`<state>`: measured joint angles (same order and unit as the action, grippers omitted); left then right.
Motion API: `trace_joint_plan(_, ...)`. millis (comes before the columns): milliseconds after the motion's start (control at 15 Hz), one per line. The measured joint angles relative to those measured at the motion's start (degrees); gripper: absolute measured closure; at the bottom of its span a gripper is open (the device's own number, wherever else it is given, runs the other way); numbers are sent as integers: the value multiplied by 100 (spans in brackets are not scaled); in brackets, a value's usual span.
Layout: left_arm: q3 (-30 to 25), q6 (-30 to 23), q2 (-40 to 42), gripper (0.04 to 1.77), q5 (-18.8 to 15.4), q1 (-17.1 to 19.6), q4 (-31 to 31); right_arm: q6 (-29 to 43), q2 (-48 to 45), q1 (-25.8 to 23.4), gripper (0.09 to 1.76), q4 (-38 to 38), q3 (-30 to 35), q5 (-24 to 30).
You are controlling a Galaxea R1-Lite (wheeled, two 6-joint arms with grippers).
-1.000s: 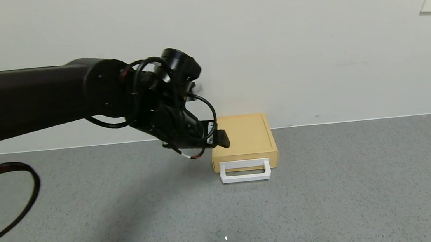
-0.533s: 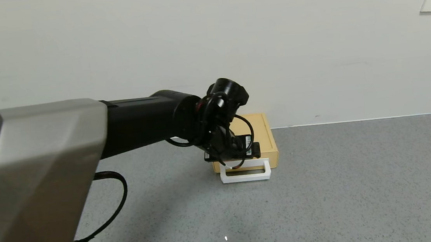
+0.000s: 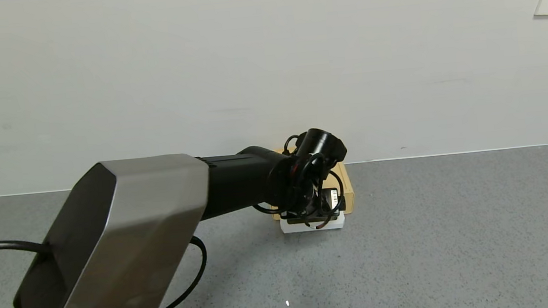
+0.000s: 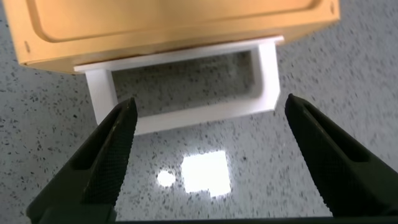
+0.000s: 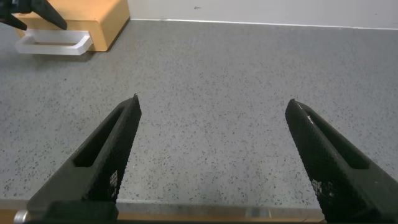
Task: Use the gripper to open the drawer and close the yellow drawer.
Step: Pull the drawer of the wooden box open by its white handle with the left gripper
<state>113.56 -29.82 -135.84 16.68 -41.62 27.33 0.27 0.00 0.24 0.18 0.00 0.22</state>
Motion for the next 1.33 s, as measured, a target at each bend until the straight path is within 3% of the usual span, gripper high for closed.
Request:
trace_joint_plan(267, 9, -405, -212, 9, 443, -80, -82, 15, 0, 0, 14, -2, 0, 0)
trace_joint_plan(533, 12, -422, -316, 9, 683, -80, -305, 17, 0, 0, 14, -7, 0, 2)
trace_joint_plan(1333, 15, -391, -510, 9, 738, -71, -358, 17, 0, 0, 14, -5, 0, 2)
